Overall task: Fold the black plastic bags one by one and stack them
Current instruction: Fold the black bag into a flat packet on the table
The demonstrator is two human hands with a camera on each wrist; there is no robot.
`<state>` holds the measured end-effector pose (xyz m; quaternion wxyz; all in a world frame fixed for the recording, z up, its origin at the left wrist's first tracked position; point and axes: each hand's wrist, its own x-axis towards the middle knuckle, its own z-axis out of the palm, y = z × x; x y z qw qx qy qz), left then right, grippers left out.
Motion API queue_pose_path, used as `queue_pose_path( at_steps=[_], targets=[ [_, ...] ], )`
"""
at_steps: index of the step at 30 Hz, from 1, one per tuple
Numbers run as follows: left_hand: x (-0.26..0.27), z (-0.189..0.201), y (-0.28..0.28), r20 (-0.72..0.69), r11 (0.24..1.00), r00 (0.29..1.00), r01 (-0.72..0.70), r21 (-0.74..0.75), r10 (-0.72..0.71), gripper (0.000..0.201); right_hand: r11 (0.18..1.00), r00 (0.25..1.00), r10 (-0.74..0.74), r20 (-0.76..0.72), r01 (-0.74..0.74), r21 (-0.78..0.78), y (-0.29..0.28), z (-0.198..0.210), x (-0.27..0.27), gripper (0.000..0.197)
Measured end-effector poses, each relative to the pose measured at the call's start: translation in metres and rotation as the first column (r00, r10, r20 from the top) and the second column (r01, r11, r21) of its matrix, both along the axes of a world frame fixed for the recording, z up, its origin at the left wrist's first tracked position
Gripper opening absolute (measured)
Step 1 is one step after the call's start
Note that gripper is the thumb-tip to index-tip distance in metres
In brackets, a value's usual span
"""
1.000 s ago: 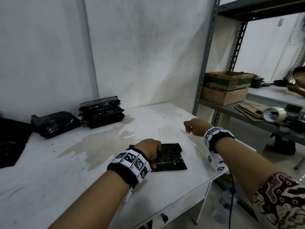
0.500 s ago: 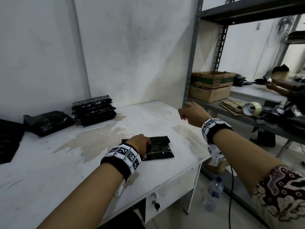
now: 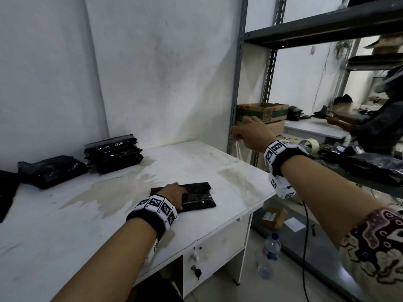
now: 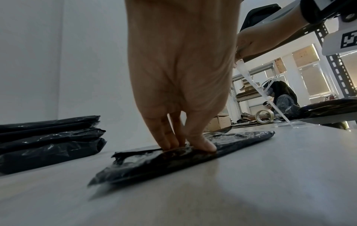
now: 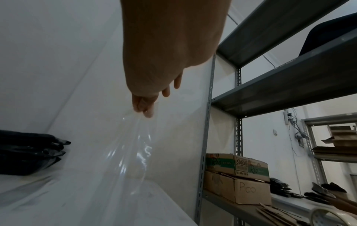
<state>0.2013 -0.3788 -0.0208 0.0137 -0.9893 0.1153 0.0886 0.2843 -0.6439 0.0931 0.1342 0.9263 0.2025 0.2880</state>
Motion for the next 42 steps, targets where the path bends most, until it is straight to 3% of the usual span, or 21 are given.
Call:
queue_pose_path(
  at_steps=[7,12,14,16,17,20,22,25,29,34,42],
  targets=[
    [0.003,-0.004,0.003,0.013,1.0,1.0,0.002,-0.003,-0.002,0.066,0.998,0.995,0.042,0.091,-0.046,0.041,0.007,0.012,-0.004,0.025],
    [0.007,-0.006,0.005,0.004,1.0,1.0,0.003,-0.008,-0.003,0.067,0.994,0.982,0.033,0.187,-0.051,0.092,0.009,-0.005,-0.006,0.023],
    [0.008,-0.007,0.005,-0.003,1.0,1.0,0.001,-0.019,-0.001,0.068,0.969,0.964,0.035,0.263,-0.097,0.226,0.013,-0.008,-0.011,0.024],
    [0.009,-0.008,0.006,-0.004,0.999,1.0,-0.002,-0.034,0.002,0.068,0.88,0.948,0.003,0.318,-0.154,0.45,0.024,0.013,-0.016,0.026],
    [0.009,-0.008,0.006,-0.006,0.999,1.0,-0.006,-0.048,0.006,0.068,0.857,0.949,0.019,0.315,-0.178,0.484,0.032,0.032,-0.019,0.025],
    [0.006,-0.008,0.008,0.006,0.992,1.0,-0.024,-0.126,0.025,0.069,0.914,0.969,0.175,0.173,-0.225,0.339,0.061,0.09,-0.027,0.026],
    [0.006,-0.008,0.011,0.005,0.976,0.999,-0.05,-0.214,0.052,0.069,0.935,0.976,0.208,0.057,-0.216,0.283,0.079,0.105,-0.03,0.026],
    [0.005,-0.006,0.014,0.002,0.972,0.999,-0.037,-0.232,0.038,0.061,0.933,0.973,0.216,-0.077,-0.183,0.309,0.097,0.097,-0.027,0.017],
    [0.006,-0.007,0.017,-0.004,0.956,0.999,-0.036,-0.29,0.037,0.057,0.909,0.953,0.283,-0.106,-0.232,0.345,0.11,0.081,-0.025,0.01],
    [0.011,-0.009,0.022,-0.036,0.849,0.994,-0.109,-0.516,0.105,0.036,0.861,0.921,0.358,-0.152,-0.263,0.434,0.12,0.069,-0.021,0.02],
    [0.01,-0.008,0.03,-0.032,0.771,0.985,-0.153,-0.619,0.17,0.005,0.818,0.897,0.398,-0.194,-0.252,0.516,0.126,0.059,-0.018,0.019]
  ],
)
